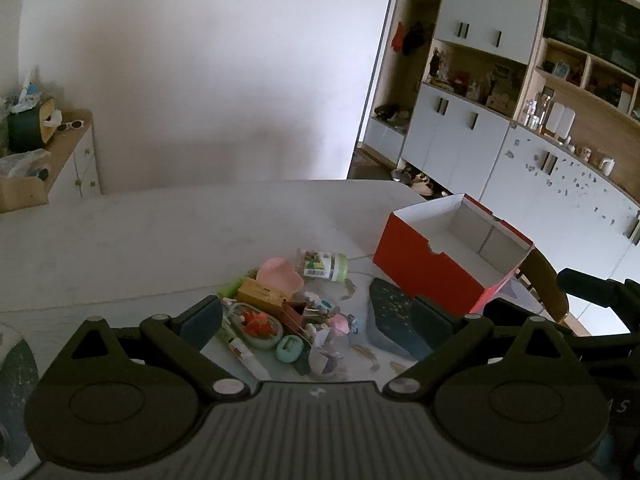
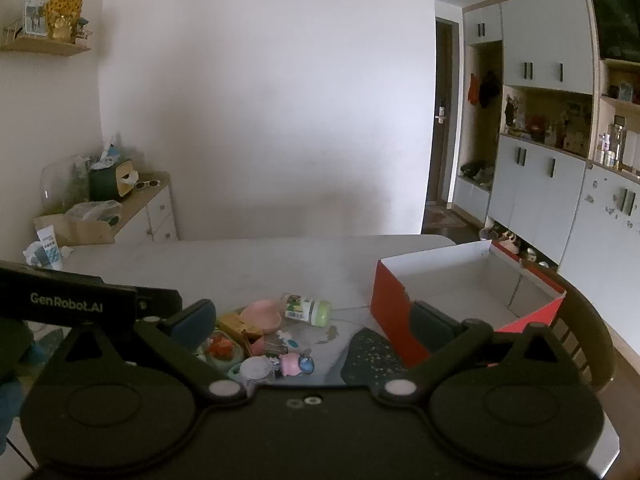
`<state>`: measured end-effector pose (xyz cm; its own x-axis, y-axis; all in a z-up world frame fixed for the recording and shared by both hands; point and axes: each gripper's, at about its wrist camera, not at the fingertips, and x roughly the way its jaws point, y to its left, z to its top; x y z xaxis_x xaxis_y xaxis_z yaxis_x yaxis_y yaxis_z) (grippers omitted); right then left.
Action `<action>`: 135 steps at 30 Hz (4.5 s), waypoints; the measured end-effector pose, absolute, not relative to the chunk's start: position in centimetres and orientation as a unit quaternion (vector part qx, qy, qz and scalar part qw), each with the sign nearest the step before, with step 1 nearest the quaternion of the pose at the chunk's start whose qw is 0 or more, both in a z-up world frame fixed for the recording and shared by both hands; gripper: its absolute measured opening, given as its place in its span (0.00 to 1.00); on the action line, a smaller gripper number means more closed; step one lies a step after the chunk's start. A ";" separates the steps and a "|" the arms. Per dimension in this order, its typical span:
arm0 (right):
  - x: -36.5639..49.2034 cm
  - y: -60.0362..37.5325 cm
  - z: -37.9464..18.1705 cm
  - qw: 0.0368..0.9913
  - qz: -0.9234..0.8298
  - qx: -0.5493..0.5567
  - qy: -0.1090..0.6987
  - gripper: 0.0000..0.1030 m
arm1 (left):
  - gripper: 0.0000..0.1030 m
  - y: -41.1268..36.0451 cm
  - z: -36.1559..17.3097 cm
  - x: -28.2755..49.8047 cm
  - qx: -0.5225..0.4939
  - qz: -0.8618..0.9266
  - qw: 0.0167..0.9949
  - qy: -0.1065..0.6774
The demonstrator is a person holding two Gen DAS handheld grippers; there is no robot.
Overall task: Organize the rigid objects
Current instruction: 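Move both tools toward the cluttered items on the table, then grasp the clear plastic cup with the right tool while the left tool grasps the white-green tube, then carry the cup and tube over the red shoebox and lower them inside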
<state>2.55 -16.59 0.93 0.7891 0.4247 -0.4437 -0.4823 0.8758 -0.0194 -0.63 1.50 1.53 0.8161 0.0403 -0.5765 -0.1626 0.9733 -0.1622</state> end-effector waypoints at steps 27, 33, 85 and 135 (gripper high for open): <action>8.8 -11.0 -5.6 0.888 0.317 -0.147 0.298 0.95 | 0.98 9.0 -8.9 5.2 -0.158 0.104 0.899 0.396; 9.4 -9.7 -9.0 0.865 0.331 -0.178 0.332 0.85 | 0.98 10.0 -12.3 7.0 -0.168 0.127 0.883 0.419; 10.0 -7.8 -9.8 0.854 0.317 -0.191 0.366 0.39 | 0.17 10.4 -14.9 8.5 -0.110 0.180 0.876 0.433; 34.4 -32.1 -3.7 0.855 0.296 -0.136 0.404 0.39 | 0.17 -15.1 -3.8 26.1 -0.086 0.073 0.907 0.405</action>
<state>34.41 -32.14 -3.72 0.4979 0.3965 -0.7713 -0.6165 0.7873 0.0068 26.09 -15.07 -3.83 0.6612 0.0627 -0.7476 -0.2024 0.9745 -0.0973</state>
